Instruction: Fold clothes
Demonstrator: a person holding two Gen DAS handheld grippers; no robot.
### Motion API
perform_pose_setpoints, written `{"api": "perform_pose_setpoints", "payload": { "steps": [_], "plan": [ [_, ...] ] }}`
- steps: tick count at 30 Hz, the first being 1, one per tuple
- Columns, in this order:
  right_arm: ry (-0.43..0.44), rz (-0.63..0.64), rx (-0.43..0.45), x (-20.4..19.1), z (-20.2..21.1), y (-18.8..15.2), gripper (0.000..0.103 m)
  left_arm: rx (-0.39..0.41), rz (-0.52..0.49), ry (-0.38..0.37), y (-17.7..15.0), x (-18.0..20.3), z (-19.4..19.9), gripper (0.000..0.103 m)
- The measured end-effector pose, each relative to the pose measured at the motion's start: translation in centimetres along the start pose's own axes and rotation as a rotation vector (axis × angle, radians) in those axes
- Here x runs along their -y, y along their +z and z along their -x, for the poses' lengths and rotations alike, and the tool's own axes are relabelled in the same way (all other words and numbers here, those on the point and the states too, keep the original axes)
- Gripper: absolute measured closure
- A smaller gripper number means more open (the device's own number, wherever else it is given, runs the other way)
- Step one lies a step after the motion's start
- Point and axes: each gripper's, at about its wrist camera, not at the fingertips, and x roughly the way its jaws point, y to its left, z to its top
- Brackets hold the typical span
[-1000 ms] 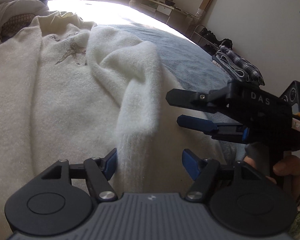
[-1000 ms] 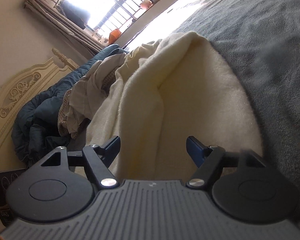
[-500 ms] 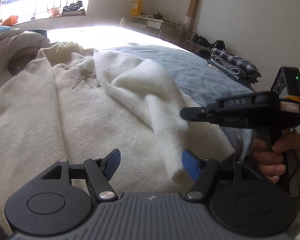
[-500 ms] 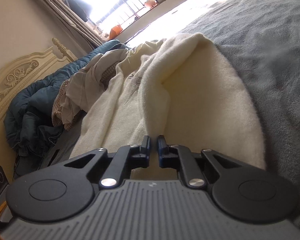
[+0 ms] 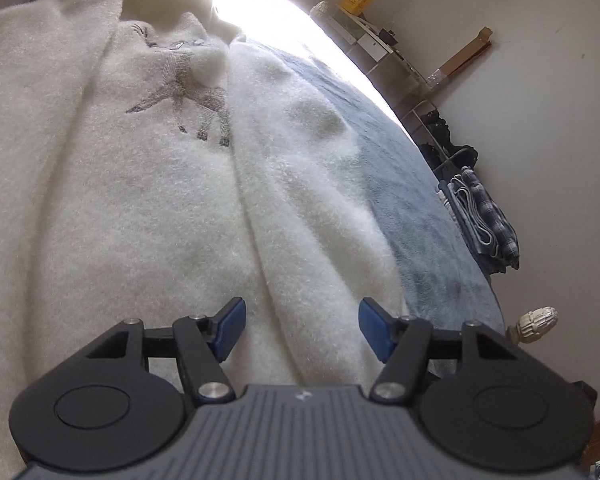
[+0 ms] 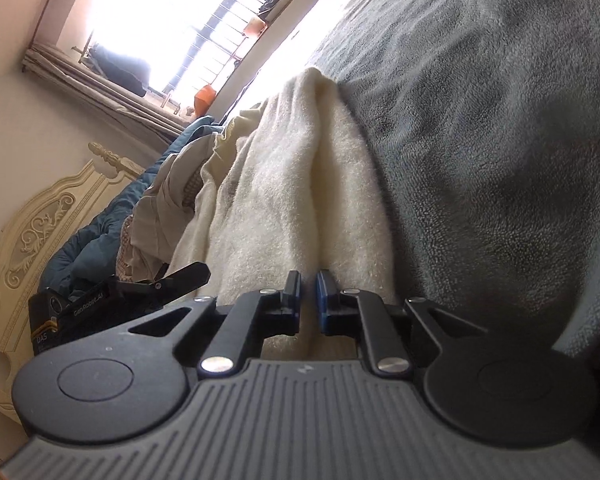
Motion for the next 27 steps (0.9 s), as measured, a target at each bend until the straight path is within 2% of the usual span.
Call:
{"api": "perform_pose_setpoints", "payload": {
  "steps": [1, 2, 5, 7, 8, 9, 10, 11, 13, 15, 20, 22, 24, 27],
  "plan": [
    [0.014, 0.000, -0.010, 0.0, 0.1, -0.1, 0.089, 0.002, 0.010, 0.002, 0.1, -0.1, -0.3, 0.040],
    [0.027, 0.000, -0.021, 0.1, 0.2, -0.2, 0.081, 0.010, 0.017, 0.003, 0.1, -0.2, -0.5, 0.040],
    [0.055, 0.013, -0.047, -0.2, 0.0, -0.5, 0.071, 0.035, 0.063, -0.005, 0.0, -0.7, -1.0, 0.041],
    [0.070, 0.026, -0.063, -0.5, -0.2, -0.8, 0.068, 0.049, 0.098, -0.043, -0.2, -0.9, -0.9, 0.048],
    [0.078, 0.032, -0.071, -0.7, -0.4, -0.9, 0.068, 0.039, 0.119, -0.088, -0.2, -1.0, -0.9, 0.059],
    [0.086, 0.037, -0.076, -0.8, -0.4, -1.0, 0.072, 0.033, 0.146, -0.132, -0.3, -1.2, -0.8, 0.060],
    [0.097, 0.041, -0.067, -0.9, -0.2, -0.8, 0.091, 0.039, 0.165, -0.160, -0.4, -1.4, -0.5, 0.059],
    [0.101, 0.041, -0.057, -0.9, 0.1, -0.7, 0.098, 0.043, 0.179, -0.181, -0.5, -1.6, -0.2, 0.057],
    [0.062, 0.023, -0.023, 0.1, 0.8, -0.2, 0.098, 0.043, 0.167, -0.171, -0.8, -1.8, 0.3, 0.054],
    [0.029, 0.003, 0.005, 1.1, 1.5, 0.3, 0.098, 0.030, 0.154, -0.147, -1.1, -1.9, 0.1, 0.043],
    [0.039, 0.010, -0.017, 0.5, 1.0, -0.3, 0.094, 0.048, 0.113, -0.117, -1.8, -1.2, -0.9, 0.043],
    [0.028, 0.028, -0.025, 0.1, 0.6, -0.6, 0.093, 0.054, 0.094, -0.104, -2.1, -0.9, -1.3, 0.052],
    [0.012, 0.055, -0.022, -0.4, 0.5, -0.6, 0.093, 0.055, 0.088, -0.092, -2.3, -0.7, -1.1, 0.091],
    [-0.014, 0.127, 0.010, -1.6, 1.1, -0.6, 0.097, 0.057, 0.088, -0.069, -2.6, -0.8, -0.4, 0.094]
  ]
}}
